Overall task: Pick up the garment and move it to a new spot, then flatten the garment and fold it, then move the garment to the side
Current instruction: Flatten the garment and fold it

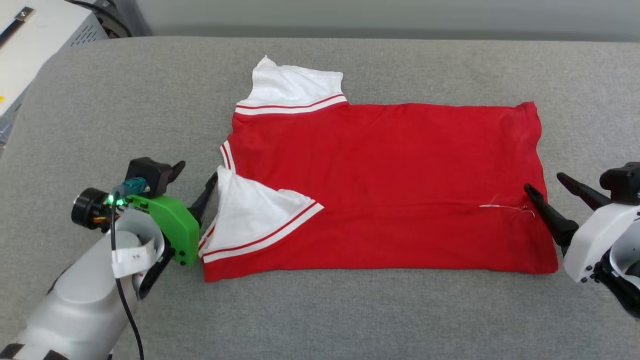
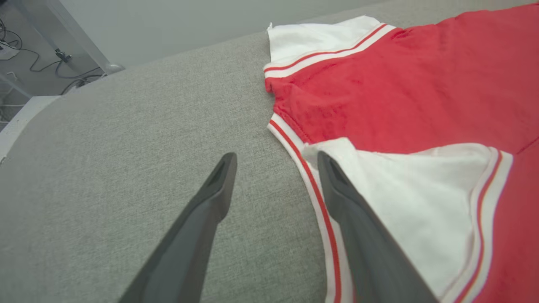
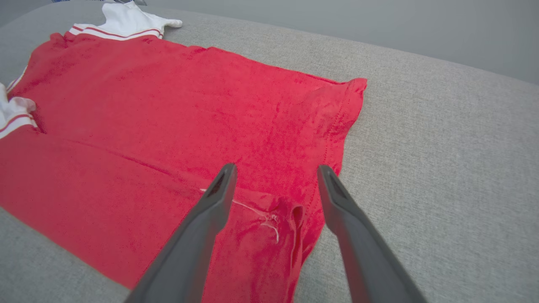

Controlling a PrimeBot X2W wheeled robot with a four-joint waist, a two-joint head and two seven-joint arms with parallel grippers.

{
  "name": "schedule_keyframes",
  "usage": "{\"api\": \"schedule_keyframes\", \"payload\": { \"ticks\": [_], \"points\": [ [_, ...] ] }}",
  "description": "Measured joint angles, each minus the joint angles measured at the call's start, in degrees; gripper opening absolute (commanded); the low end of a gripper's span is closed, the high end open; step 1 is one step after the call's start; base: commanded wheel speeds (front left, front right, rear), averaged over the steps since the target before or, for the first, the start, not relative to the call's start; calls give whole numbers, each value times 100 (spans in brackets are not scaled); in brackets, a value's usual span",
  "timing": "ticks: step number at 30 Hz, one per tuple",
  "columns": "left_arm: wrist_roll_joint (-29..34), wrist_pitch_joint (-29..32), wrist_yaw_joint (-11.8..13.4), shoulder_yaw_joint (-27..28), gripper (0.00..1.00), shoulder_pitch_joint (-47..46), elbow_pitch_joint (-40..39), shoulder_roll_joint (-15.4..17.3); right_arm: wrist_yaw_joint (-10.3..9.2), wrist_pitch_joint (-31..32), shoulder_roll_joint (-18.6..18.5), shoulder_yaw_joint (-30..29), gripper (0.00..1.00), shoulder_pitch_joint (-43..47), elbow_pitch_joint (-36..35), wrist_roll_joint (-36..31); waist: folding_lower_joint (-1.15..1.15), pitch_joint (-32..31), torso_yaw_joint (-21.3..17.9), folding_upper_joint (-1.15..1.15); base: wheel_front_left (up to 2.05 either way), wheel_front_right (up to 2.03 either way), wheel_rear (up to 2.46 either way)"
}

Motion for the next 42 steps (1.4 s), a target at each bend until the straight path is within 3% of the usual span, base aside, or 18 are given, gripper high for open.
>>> {"api": "schedule_keyframes", "payload": {
  "ticks": [4, 14, 20, 27, 41, 42],
  "points": [
    [-202, 424, -26, 47, 100, -127, -387, 218, 0, 3, -21, -210, 100, 210, -191, -63, 0, -158, 69, 0, 0, 0, 0],
    [-1555, 3149, -94, -211, 100, -347, -1616, 733, 0, 291, 77, -536, 100, 533, -515, -242, 0, -350, 195, 0, 0, 0, 0],
    [-2100, 4334, -96, -488, 100, -403, -1889, 865, 0, 509, 190, -560, 100, 620, -613, -267, 0, -325, 166, 0, 0, 0, 0],
    [-2410, 4921, -96, -723, 100, -407, -1678, 870, 0, 639, 274, -523, 100, 617, -689, -269, 0, -248, 38, 0, 0, 0, 0],
    [-2440, 4829, -96, -1091, 100, -216, -887, 714, 0, 744, 364, -436, 100, 569, -702, -303, 0, -45, -208, 0, 0, 0, 0],
    [-2439, 4813, -96, -1117, 53, -221, -882, 710, 0, 759, 359, -438, 100, 558, -705, -304, 0, -48, -213, 0, 0, 0, 0]
  ]
}}
